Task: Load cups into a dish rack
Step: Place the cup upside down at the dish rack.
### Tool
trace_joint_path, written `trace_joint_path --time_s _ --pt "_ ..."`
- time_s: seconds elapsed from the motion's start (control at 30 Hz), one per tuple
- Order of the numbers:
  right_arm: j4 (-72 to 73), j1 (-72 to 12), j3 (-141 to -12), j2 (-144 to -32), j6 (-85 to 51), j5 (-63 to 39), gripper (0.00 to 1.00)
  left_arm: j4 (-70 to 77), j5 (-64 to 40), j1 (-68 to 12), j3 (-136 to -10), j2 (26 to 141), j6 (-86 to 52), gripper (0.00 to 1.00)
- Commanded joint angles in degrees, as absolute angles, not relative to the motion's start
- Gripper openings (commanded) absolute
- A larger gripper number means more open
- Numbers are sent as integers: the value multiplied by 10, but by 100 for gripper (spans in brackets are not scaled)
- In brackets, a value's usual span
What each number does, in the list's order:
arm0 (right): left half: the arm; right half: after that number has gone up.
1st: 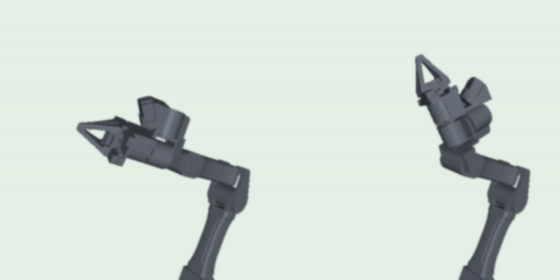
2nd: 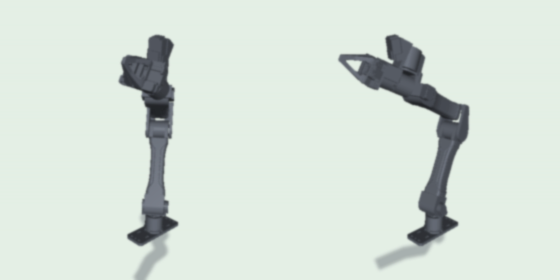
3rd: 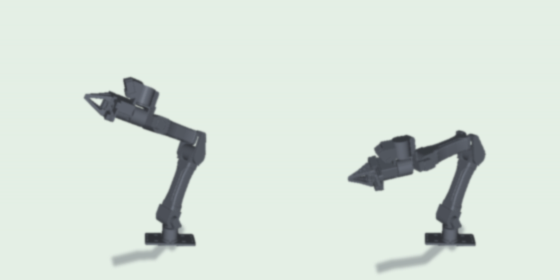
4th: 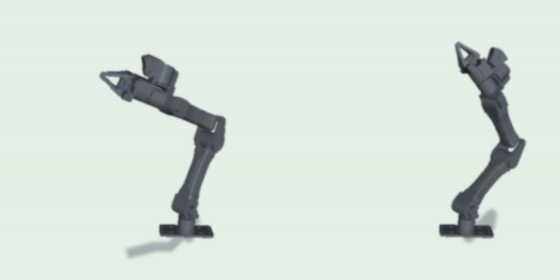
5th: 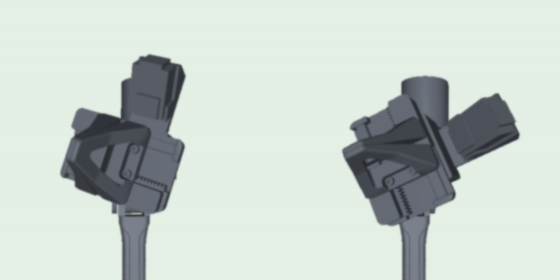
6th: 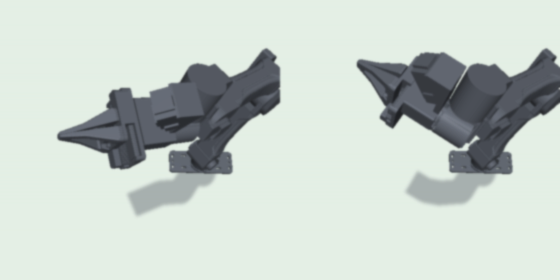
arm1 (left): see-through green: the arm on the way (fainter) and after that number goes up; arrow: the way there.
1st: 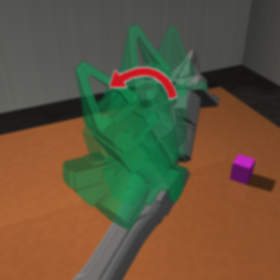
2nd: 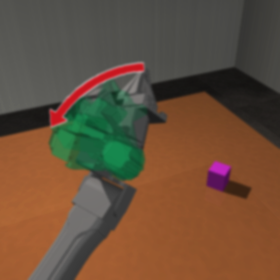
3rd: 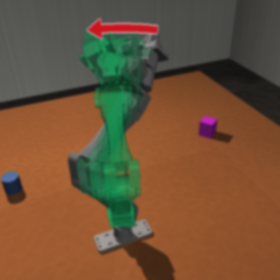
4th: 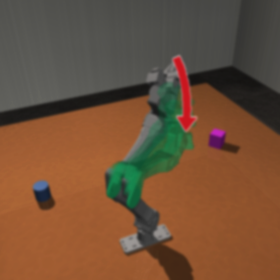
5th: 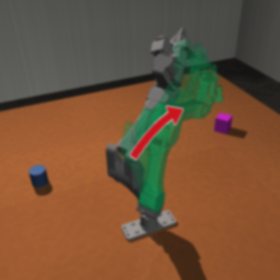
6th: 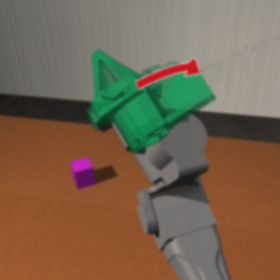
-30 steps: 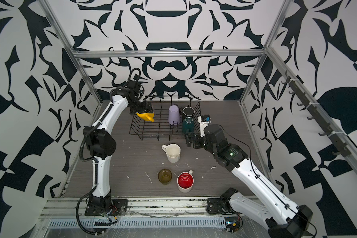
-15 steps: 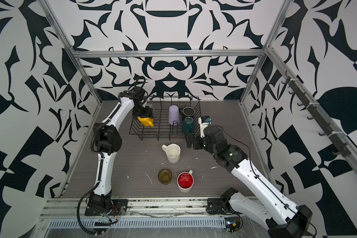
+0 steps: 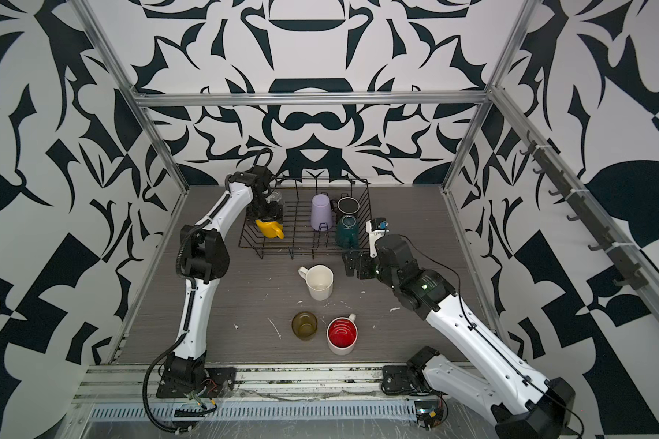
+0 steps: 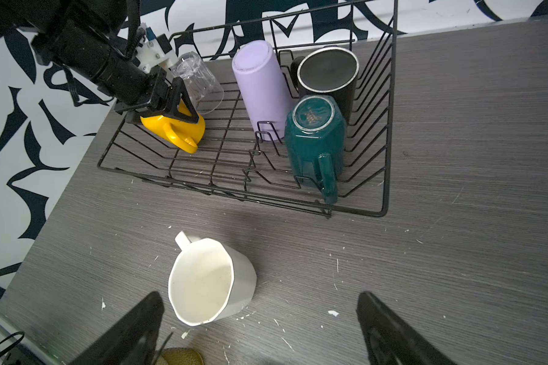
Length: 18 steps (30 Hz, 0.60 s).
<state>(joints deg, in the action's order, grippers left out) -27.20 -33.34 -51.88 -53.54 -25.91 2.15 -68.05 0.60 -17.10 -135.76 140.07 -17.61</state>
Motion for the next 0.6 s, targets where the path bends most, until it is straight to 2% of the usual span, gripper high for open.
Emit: trace_joint_path --time_s 0.0,0.23,0.3,0.4,0.47,0.57 --pt "-265 -331 -519 -524 -267 20 98 -687 14 -170 -1368 1404 -191 45" --pt "-266 -331 -516 -519 -268 22 98 -684 22 -171 -1366 1412 -188 60" --pt "-266 -331 -516 -519 -267 23 98 -684 26 -171 -1366 1410 -186 72" --pt "-264 -331 -515 -521 -268 21 97 -677 27 -171 -1358 1399 -184 76" --pt "-262 -331 -515 -523 -269 19 97 -672 28 -171 -1353 1392 -184 84" --pt "-259 -331 -514 -525 -270 18 97 -666 26 -171 -1349 1384 -184 86"
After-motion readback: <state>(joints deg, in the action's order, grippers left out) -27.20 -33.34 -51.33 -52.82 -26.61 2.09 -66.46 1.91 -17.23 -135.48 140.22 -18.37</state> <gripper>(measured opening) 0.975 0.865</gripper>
